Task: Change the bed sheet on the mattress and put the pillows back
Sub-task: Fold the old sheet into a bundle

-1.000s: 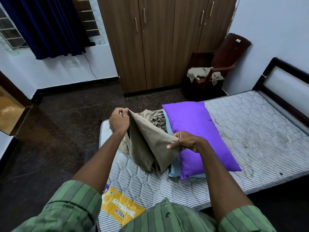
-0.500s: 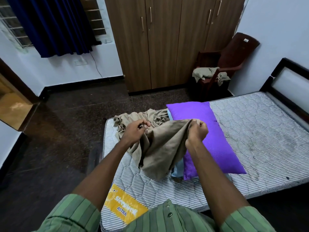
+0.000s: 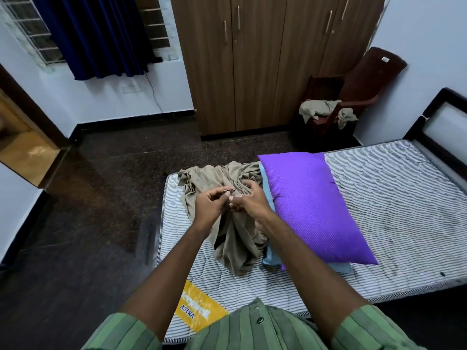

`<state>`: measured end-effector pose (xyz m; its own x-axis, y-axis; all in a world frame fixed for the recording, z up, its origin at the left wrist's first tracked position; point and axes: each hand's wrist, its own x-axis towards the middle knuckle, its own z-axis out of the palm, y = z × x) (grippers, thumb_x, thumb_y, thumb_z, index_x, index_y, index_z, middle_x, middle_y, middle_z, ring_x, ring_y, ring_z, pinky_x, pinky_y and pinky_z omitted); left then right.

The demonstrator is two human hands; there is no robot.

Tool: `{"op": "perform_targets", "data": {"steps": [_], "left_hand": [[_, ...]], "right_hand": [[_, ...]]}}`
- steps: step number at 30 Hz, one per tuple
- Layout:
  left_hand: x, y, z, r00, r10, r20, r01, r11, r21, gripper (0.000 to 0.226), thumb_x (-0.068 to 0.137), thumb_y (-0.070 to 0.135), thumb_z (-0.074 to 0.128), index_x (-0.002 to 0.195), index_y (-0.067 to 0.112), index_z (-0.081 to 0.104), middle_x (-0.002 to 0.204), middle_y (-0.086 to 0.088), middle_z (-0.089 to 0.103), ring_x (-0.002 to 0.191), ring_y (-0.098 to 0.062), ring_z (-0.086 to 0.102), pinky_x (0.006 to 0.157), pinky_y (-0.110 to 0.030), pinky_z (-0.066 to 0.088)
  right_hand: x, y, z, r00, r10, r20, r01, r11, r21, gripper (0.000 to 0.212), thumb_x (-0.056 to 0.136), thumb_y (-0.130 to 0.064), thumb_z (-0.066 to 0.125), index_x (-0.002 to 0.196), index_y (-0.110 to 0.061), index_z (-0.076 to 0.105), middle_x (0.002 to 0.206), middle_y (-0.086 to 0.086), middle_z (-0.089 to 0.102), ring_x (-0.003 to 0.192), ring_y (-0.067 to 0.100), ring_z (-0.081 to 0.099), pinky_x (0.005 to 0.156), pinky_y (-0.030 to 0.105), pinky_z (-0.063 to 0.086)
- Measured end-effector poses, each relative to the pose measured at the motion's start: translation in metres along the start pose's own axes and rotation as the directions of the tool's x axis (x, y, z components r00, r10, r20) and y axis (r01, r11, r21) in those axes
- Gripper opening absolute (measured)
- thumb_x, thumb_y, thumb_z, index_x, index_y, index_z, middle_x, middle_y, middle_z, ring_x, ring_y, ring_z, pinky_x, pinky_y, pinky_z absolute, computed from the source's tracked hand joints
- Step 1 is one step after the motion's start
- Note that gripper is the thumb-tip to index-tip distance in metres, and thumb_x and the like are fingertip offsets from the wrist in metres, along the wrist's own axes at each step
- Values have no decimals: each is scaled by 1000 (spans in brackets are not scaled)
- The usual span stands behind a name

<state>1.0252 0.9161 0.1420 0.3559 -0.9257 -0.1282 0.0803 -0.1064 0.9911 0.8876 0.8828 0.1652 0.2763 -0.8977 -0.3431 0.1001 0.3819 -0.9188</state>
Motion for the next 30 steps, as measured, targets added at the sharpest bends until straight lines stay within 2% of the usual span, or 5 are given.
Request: {"op": "perform_targets", "data": {"steps": [4,9,17,23,30], "left_hand": [[-8,1,-4,1000,19,20,-19,1000,-15,21,94,-3,65,111,5,76,101,-17,77,89,-23,71,84,-38,59],[-11,2,-5,998,46,42,-47,998,31,26,93,-7,63,113,5,75,96,-5,78,82,-9,69,73,-19,57],[-9,-7,1,1000,-20,1,20,1000,-4,19,100,5,62,109,12,77,97,-9,79,84,-15,69,77,-29,57],[-10,-15,5,996,-10,-94,12,1000,18,14,96,8,68,106,3,76,62,11,64,49,3,50,48,-9,39],[-14,-17,-1,998,-40,-49,42,998,41,17,95,0,67,93,14,75,86,-1,77,83,-14,68,81,-34,56]], "right_hand": [[-4,-5,-9,994,37,107,-29,997,-74,31,85,8,70,115,-1,68,83,13,75,66,17,70,63,27,58],[-8,-9,-16,994,-66,90,81,983,-165,37,83,9,66,112,-12,76,73,9,72,64,14,68,61,25,56],[-6,-4,-18,987,-152,49,160,938,-308,20,86,7,69,100,-4,79,80,8,78,62,11,69,59,21,55],[-3,1,-16,982,-148,119,182,911,-370,21,88,4,68,102,-6,81,80,0,78,65,9,70,61,20,54],[-1,5,-22,973,87,213,-26,961,-274,33,84,10,67,113,-5,68,79,10,76,69,20,71,70,32,58]]}}
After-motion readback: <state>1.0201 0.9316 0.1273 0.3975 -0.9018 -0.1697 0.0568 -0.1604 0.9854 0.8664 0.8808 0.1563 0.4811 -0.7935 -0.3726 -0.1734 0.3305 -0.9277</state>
